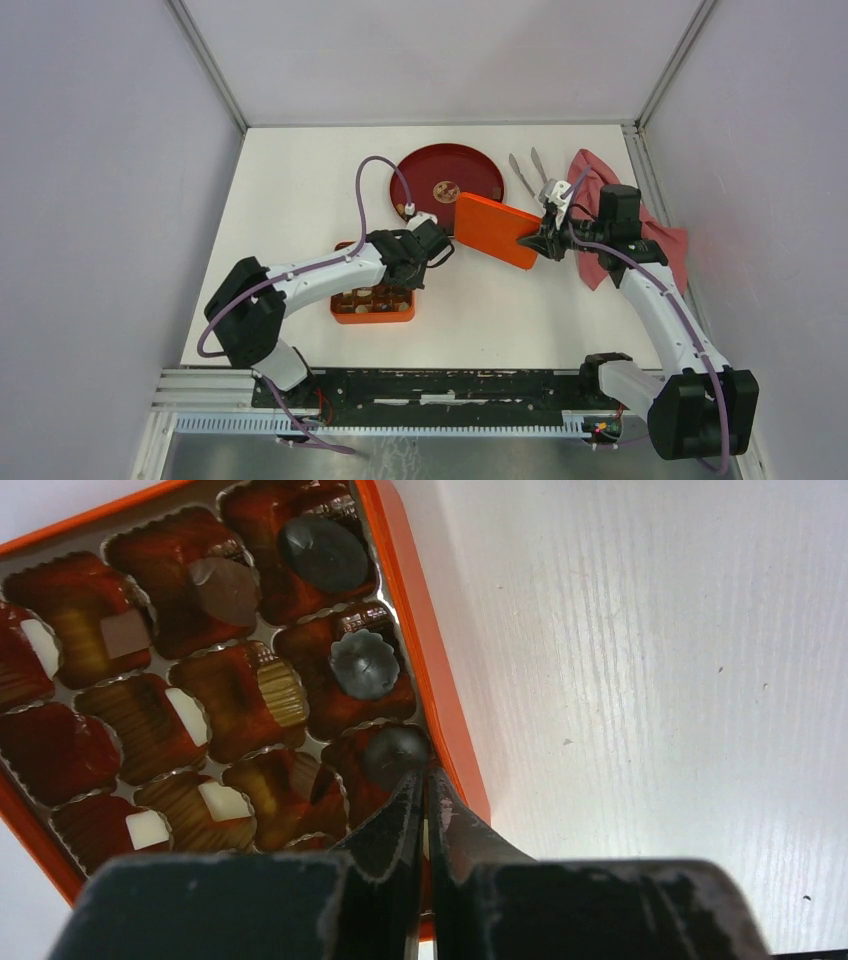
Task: Pack the chocolate
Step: Move the packing box to the center of the board.
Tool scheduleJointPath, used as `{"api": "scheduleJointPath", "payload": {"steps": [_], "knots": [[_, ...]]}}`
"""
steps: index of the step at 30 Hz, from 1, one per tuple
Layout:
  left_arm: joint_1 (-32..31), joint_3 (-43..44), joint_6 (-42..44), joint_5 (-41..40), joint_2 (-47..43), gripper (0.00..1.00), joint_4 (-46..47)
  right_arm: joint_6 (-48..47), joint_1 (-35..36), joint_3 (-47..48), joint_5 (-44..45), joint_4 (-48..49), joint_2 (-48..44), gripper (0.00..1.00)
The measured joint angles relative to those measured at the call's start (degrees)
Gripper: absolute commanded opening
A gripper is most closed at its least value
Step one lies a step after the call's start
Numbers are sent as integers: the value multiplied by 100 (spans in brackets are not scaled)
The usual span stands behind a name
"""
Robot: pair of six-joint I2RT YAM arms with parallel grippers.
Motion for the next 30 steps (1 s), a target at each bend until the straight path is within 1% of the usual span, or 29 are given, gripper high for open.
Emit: {"api": "scheduleJointPath", "payload": {"steps": [9,15,20,25,30], "knots": [[24,85,0,367,83,9,-24,44,-46,0,-7,0,11,0],[13,90,-2,901,96,9,61,66,-92,0,-28,2,26,0],[-116,90,-17,1460,151,9,439,136,-184,0,-26,4,111,0],[-328,151,-79,1834,433,9,826,264,-343,-2,-31,63,127,0],[-494,278,-92,2000,649,10,1143,417,-695,-7,-28,179,127,0]]}}
